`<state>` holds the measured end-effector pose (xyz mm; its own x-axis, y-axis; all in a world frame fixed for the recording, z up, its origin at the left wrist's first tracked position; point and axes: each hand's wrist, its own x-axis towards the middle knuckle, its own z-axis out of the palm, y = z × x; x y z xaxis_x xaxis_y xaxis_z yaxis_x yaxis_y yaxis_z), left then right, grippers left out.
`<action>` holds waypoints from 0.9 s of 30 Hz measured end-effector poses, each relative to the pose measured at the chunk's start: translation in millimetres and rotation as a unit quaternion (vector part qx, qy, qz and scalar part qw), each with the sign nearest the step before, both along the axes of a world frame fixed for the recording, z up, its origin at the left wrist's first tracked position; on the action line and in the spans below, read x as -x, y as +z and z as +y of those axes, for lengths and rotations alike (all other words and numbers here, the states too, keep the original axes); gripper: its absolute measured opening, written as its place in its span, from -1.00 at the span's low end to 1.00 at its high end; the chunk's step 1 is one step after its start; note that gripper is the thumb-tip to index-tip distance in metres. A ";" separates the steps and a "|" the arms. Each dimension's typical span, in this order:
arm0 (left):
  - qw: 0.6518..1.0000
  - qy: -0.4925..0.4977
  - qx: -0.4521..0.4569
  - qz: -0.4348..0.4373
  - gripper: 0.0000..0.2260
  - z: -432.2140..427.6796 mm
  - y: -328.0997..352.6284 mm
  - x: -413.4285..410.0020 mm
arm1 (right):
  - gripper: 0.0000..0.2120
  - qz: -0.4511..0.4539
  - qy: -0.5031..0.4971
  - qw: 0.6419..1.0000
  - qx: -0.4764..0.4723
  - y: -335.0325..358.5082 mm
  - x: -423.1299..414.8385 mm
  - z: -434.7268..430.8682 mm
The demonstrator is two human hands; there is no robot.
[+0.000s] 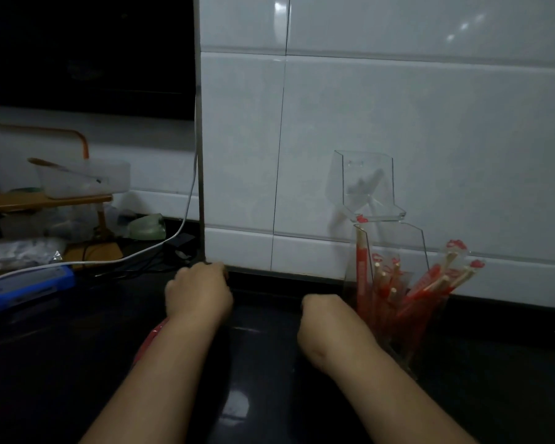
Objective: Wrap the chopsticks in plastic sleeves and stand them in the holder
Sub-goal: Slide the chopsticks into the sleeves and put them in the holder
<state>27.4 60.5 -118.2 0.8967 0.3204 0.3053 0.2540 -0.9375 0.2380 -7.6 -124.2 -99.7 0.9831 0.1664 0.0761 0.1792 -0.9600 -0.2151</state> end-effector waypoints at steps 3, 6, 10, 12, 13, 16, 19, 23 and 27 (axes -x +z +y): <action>0.993 0.043 0.042 0.106 -0.66 10.7 -6.4 -4.3 | -0.71 0.073 -0.012 0.996 0.050 -8.2 -2.9 0.5; 0.986 0.017 0.065 0.150 -0.67 11.8 -12.6 -7.4 | -0.67 0.117 -0.019 0.990 0.072 -14.1 -8.8 2.5; 0.989 -0.039 0.036 0.136 -0.68 4.3 -11.5 -9.1 | -0.67 0.088 -0.021 0.994 0.059 -18.4 -12.0 3.8; 0.984 -0.092 0.027 0.150 -0.62 -3.2 -11.3 -9.4 | -0.67 0.057 -0.012 0.997 0.058 -21.5 -12.2 4.2; 0.981 -0.116 0.027 0.153 -0.60 -6.2 -12.1 -9.8 | -0.67 0.047 -0.005 0.997 0.062 -23.4 -12.8 5.1; 0.978 -0.161 0.049 0.119 -0.67 -8.8 -16.9 -11.7 | -0.67 0.024 0.005 0.997 0.069 -25.9 -13.8 8.8; 0.979 -0.167 0.069 0.097 -0.69 -9.4 -18.8 -12.3 | -0.65 0.006 -0.010 0.996 0.083 -25.5 -14.3 11.2; 0.990 -0.118 0.027 0.070 -0.68 -11.5 -16.5 -12.1 | -0.64 -0.004 -0.009 0.995 0.095 -27.7 -12.6 12.1; 0.988 -0.081 -0.013 0.128 -0.67 -10.7 -19.6 -15.1 | -0.61 -0.011 0.010 0.997 0.074 -26.4 -9.4 11.4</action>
